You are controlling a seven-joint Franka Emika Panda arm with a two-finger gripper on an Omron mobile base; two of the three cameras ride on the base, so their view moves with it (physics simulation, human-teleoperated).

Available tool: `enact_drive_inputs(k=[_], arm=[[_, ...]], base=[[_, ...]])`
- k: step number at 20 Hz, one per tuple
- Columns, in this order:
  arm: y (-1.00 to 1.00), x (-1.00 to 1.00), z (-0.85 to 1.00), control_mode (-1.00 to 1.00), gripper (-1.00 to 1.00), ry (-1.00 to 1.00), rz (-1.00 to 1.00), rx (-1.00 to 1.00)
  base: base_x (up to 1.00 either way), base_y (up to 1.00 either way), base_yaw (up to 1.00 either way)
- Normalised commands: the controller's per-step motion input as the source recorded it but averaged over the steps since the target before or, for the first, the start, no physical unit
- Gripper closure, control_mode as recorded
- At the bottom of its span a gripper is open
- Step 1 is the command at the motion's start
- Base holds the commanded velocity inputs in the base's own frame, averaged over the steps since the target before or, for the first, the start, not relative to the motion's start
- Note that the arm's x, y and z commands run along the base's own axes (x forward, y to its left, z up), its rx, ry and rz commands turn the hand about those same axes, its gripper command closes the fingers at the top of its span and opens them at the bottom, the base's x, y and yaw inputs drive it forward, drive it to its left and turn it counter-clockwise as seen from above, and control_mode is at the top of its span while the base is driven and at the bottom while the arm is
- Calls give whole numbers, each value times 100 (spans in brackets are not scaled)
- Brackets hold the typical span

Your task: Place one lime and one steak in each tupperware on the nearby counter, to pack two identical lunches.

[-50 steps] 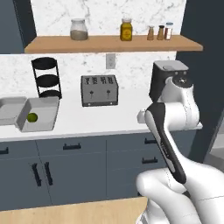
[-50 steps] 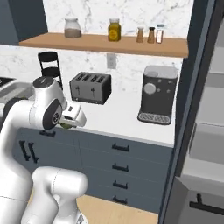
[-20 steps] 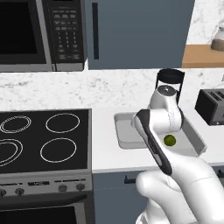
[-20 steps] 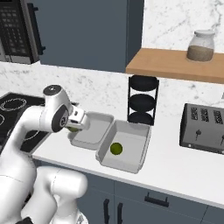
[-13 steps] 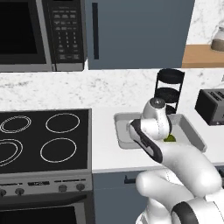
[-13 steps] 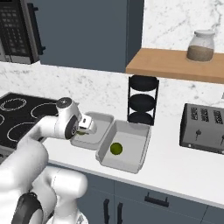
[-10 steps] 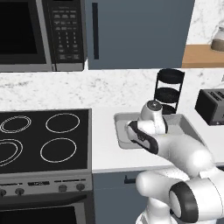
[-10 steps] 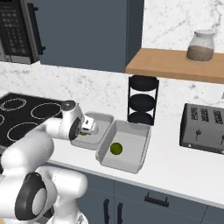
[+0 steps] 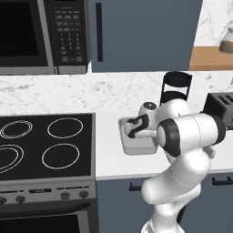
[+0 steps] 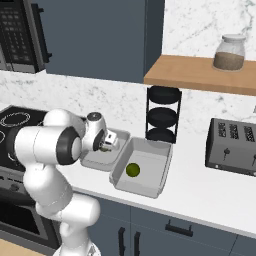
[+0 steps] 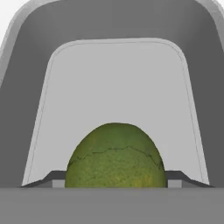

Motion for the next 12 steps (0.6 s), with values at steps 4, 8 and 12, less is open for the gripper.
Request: enact_drive_inputs(k=[4, 8, 12], arm=[[0, 33, -63, -100, -100, -22, 0, -7], [5, 3, 10, -100, -100, -5, 0, 0], [9, 0, 100, -100, -100, 0, 0, 0]], base=[[0, 0, 0], [0, 0, 0], [0, 0, 0]])
